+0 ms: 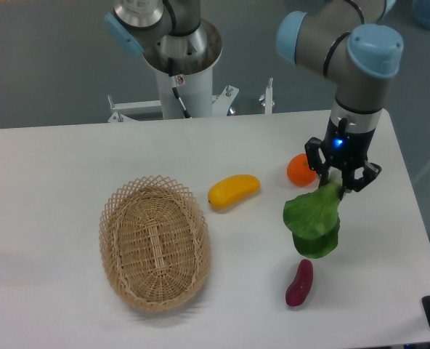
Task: Place the green vegetable on the table
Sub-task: 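Lower the held green bok choy onto the table beside the sweet potato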
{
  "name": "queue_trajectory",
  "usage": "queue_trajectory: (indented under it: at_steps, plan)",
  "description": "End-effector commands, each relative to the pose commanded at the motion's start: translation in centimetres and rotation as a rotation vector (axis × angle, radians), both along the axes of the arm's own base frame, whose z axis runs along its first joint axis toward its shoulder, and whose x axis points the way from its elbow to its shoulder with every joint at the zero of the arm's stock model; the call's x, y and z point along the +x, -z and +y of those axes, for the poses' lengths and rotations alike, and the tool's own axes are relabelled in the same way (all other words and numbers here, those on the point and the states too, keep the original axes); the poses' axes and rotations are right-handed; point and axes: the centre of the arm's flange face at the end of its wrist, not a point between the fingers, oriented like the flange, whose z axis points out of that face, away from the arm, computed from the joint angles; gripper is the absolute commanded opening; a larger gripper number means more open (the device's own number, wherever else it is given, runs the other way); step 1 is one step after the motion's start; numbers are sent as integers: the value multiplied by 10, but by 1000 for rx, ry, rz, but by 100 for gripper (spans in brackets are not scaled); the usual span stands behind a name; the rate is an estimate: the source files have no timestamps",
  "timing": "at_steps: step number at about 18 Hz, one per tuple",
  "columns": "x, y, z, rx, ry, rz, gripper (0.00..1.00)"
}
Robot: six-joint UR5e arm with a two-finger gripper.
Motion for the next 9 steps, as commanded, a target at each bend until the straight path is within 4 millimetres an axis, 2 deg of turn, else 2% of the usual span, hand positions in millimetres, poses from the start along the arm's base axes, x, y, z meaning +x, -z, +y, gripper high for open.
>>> queue_trajectory:
  at_steps: [5, 9]
  plan:
    - [-1, 3, 1, -5, 4, 1, 46]
    - [6, 19, -1, -11, 8, -16, 46]
